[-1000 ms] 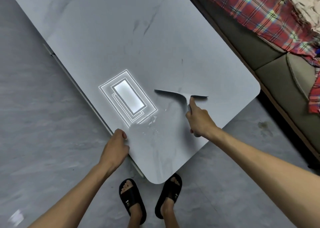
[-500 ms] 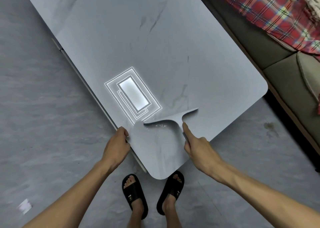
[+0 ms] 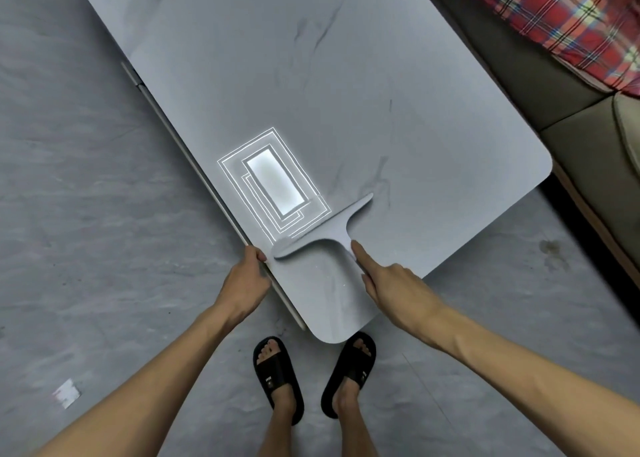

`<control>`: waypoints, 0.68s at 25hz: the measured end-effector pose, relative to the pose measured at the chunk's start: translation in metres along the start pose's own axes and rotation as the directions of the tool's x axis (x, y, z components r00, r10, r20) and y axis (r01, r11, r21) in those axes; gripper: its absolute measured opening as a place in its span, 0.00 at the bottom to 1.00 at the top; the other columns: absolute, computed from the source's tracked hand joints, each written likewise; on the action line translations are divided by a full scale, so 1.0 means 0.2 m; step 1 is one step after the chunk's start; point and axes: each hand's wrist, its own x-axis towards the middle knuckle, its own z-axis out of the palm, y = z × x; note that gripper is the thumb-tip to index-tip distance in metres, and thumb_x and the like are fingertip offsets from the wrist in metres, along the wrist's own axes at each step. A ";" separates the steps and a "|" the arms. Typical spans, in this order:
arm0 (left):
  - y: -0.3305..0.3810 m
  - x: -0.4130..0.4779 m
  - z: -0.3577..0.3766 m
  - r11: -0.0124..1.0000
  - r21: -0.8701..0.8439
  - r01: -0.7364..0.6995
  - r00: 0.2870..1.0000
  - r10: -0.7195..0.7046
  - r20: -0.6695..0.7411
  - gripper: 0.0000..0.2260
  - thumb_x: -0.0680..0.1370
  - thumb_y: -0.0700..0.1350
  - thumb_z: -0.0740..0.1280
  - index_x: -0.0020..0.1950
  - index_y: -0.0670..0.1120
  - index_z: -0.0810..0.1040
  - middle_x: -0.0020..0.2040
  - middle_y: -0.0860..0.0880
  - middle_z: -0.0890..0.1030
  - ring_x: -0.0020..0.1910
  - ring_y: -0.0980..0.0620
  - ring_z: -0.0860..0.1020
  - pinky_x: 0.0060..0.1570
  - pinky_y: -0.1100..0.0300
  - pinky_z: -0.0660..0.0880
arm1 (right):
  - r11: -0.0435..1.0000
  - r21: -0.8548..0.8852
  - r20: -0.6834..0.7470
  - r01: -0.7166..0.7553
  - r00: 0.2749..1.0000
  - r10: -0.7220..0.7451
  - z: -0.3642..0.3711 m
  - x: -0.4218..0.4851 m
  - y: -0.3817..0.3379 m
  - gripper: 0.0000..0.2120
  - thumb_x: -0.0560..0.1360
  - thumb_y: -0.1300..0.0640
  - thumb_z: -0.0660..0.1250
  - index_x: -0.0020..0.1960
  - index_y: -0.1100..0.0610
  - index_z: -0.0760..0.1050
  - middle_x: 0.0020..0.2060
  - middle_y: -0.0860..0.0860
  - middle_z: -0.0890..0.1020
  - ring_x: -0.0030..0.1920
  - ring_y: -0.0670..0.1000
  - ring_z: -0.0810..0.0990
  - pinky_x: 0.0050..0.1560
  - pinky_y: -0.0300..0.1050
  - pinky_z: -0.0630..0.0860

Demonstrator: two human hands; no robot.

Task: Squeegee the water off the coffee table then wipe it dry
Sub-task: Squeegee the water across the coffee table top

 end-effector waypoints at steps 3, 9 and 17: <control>0.01 -0.03 0.02 1.000 0.024 -0.015 0.999 0.014 0.034 0.15 0.71 0.36 0.60 0.55 0.50 0.66 0.32 0.50 0.69 0.28 0.52 0.68 0.25 0.60 0.63 | 1.000 -0.019 0.029 0.018 0.999 -0.018 0.03 -0.13 0.04 0.28 0.83 0.53 0.51 0.78 0.42 0.41 0.30 0.50 0.71 0.32 0.54 0.72 0.34 0.47 0.69; 0.01 -0.06 0.01 0.999 -0.036 -0.006 0.998 0.004 -0.069 0.16 0.73 0.36 0.62 0.57 0.50 0.65 0.37 0.59 0.68 0.31 0.55 0.72 0.29 0.59 0.70 | 0.991 -0.059 -0.008 0.121 0.992 -0.122 -0.03 -0.11 -0.02 0.25 0.83 0.49 0.48 0.78 0.40 0.43 0.31 0.53 0.71 0.34 0.58 0.73 0.39 0.52 0.74; -0.06 -0.07 0.02 1.000 -0.020 0.007 0.998 -0.009 -0.068 0.17 0.74 0.36 0.63 0.58 0.51 0.64 0.37 0.60 0.65 0.32 0.63 0.65 0.32 0.65 0.67 | 0.954 -0.238 0.030 0.183 0.983 -0.181 0.06 -0.02 -0.04 0.27 0.83 0.52 0.49 0.78 0.41 0.43 0.33 0.52 0.69 0.35 0.58 0.70 0.37 0.49 0.67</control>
